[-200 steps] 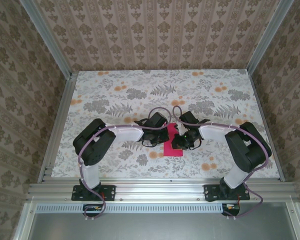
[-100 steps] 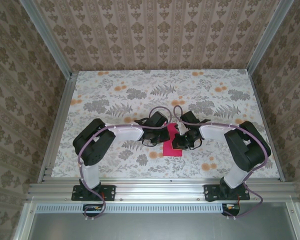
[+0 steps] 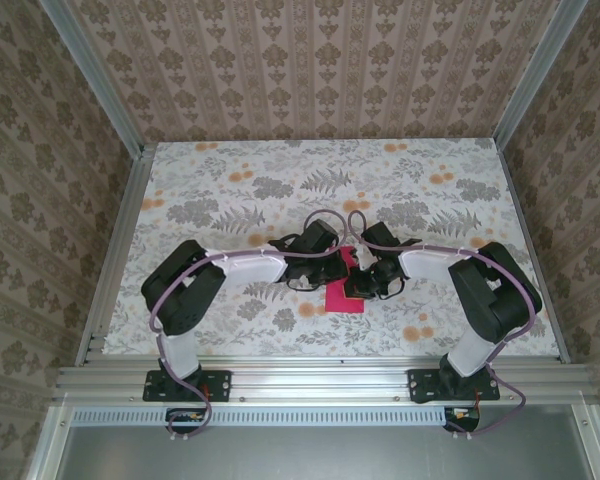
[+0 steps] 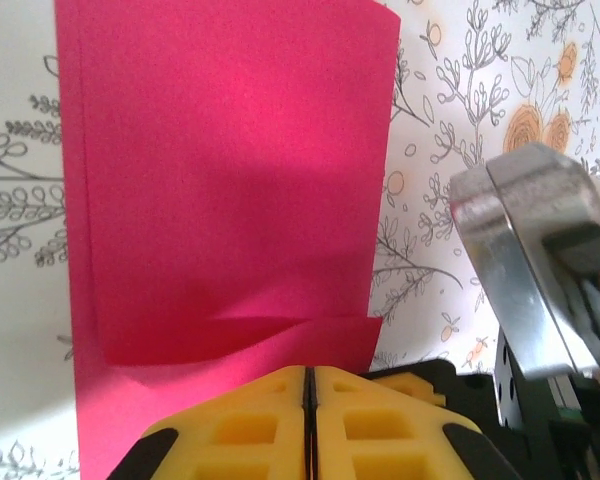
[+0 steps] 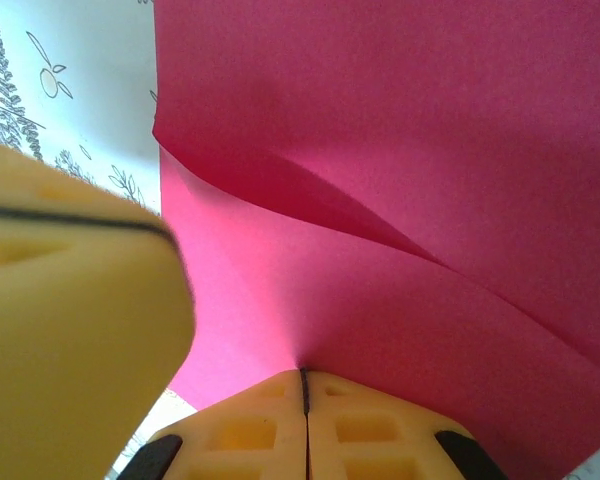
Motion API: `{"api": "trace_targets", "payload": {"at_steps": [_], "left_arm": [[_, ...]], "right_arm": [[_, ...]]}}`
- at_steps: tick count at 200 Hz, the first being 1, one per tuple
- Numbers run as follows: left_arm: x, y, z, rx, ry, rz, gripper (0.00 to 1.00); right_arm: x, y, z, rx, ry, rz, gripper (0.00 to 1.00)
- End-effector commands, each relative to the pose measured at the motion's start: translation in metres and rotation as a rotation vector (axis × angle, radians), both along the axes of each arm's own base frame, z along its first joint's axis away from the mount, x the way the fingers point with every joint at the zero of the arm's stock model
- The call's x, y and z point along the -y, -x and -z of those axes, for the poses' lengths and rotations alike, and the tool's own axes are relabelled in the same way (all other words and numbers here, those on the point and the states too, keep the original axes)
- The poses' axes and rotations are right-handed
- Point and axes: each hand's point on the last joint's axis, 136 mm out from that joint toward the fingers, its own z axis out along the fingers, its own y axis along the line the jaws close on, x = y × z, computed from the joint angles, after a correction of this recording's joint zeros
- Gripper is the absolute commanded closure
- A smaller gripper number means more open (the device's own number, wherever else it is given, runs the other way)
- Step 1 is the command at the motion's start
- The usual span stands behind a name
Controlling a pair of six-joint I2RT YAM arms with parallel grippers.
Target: Fold a paper plane with a square sheet of paper (pick it up from the middle)
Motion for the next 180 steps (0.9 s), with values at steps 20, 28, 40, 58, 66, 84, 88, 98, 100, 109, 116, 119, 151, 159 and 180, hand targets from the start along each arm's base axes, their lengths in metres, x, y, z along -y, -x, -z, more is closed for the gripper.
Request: {"api": "trace_targets", "payload": {"at_steps": [20, 28, 40, 58, 66, 84, 88, 98, 100, 109, 116, 119, 151, 159, 180], "left_arm": [[-0.002, 0.011, 0.035, -0.077, -0.032, -0.026, 0.91], [-0.004, 0.012, 0.039, -0.081, -0.039, -0.031, 0.91], [-0.007, 0.012, 0.044, -0.088, -0.051, -0.040, 0.91], [-0.008, 0.013, 0.048, -0.092, -0.055, -0.043, 0.91], [-0.008, 0.014, 0.050, -0.094, -0.058, -0.041, 0.91], [-0.010, 0.014, 0.055, -0.096, -0.072, -0.041, 0.92], [-0.011, 0.013, 0.056, -0.095, -0.078, -0.042, 0.92], [-0.013, 0.013, 0.058, -0.094, -0.087, -0.046, 0.92], [-0.014, 0.014, 0.058, -0.092, -0.088, -0.046, 0.92], [-0.017, 0.014, 0.061, -0.092, -0.101, -0.050, 0.92], [-0.019, 0.015, 0.063, -0.095, -0.111, -0.050, 0.92], [-0.020, 0.015, 0.064, -0.094, -0.115, -0.050, 0.93], [-0.026, 0.016, 0.071, -0.095, -0.148, -0.052, 0.94], [-0.027, 0.017, 0.073, -0.098, -0.155, -0.052, 0.94], [-0.029, 0.017, 0.075, -0.097, -0.168, -0.050, 0.95]], "right_arm": [[0.017, 0.013, 0.021, -0.047, 0.090, 0.019, 0.92], [0.017, 0.013, 0.021, -0.044, 0.090, 0.018, 0.92], [0.017, 0.012, 0.020, -0.042, 0.092, 0.019, 0.92], [0.017, 0.012, 0.020, -0.041, 0.092, 0.020, 0.92], [0.017, 0.012, 0.020, -0.040, 0.094, 0.020, 0.92], [0.017, 0.011, 0.018, -0.039, 0.091, 0.020, 0.91], [0.017, 0.011, 0.017, -0.037, 0.089, 0.021, 0.90], [0.017, 0.011, 0.014, -0.032, 0.090, 0.023, 0.89], [0.017, 0.011, 0.013, -0.032, 0.092, 0.023, 0.89], [0.019, 0.010, 0.010, -0.023, 0.098, 0.024, 0.88], [0.020, 0.010, 0.009, -0.022, 0.104, 0.024, 0.88], [0.021, 0.011, 0.008, -0.024, 0.107, 0.023, 0.87], [0.017, 0.018, 0.000, -0.030, 0.065, 0.011, 0.83], [0.016, 0.019, -0.004, -0.027, 0.053, 0.007, 0.83], [0.014, 0.021, -0.013, -0.014, 0.028, -0.001, 0.84]]}}
